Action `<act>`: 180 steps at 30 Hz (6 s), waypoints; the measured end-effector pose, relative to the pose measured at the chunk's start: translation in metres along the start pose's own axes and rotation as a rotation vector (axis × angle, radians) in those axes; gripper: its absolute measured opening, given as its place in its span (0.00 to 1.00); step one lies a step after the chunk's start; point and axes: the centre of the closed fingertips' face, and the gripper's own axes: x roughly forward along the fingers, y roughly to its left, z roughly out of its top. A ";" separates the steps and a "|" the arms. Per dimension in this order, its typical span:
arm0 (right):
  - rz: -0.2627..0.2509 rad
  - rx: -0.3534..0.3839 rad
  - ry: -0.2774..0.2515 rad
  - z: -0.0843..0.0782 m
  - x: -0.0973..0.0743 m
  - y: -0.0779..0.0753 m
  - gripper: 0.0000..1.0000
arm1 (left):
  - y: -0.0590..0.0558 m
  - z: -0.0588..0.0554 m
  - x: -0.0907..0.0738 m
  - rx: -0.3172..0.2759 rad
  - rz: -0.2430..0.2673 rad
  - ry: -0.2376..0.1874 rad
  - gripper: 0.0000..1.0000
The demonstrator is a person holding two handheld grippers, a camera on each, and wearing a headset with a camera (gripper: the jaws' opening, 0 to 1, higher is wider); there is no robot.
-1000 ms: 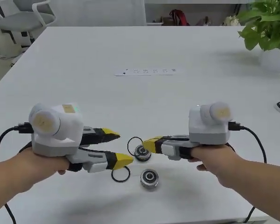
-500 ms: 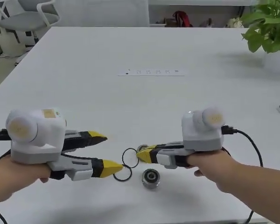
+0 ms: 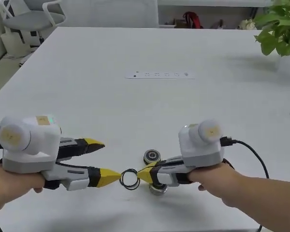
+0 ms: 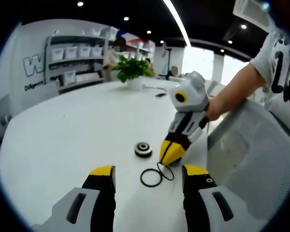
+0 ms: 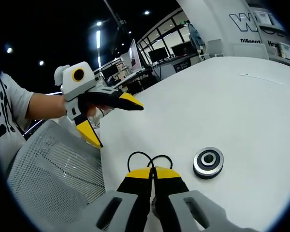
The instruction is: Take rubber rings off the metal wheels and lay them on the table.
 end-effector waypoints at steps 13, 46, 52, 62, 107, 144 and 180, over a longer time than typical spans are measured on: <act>-0.090 0.003 0.011 0.002 0.011 -0.013 0.00 | 0.000 -0.004 0.000 -0.003 0.003 0.007 0.56; -0.154 0.043 -0.067 0.025 -0.015 -0.031 0.07 | 0.004 0.008 0.011 0.034 -0.012 0.023 0.55; -0.185 0.037 -0.091 0.033 -0.028 -0.043 0.09 | 0.008 0.016 0.018 0.044 -0.015 0.017 0.54; -0.224 0.016 -0.090 0.029 -0.043 -0.060 0.11 | 0.015 0.025 0.035 0.056 -0.019 0.019 0.52; -0.176 -0.112 0.000 -0.009 -0.026 -0.075 0.14 | 0.010 -0.001 0.104 0.032 -0.073 0.104 0.39; -0.195 -0.087 -0.020 -0.010 -0.026 -0.078 0.01 | 0.014 -0.006 0.123 0.117 0.003 0.125 0.13; -0.204 0.074 -0.126 0.011 -0.032 -0.076 0.00 | 0.015 -0.007 0.122 0.150 0.029 0.138 0.12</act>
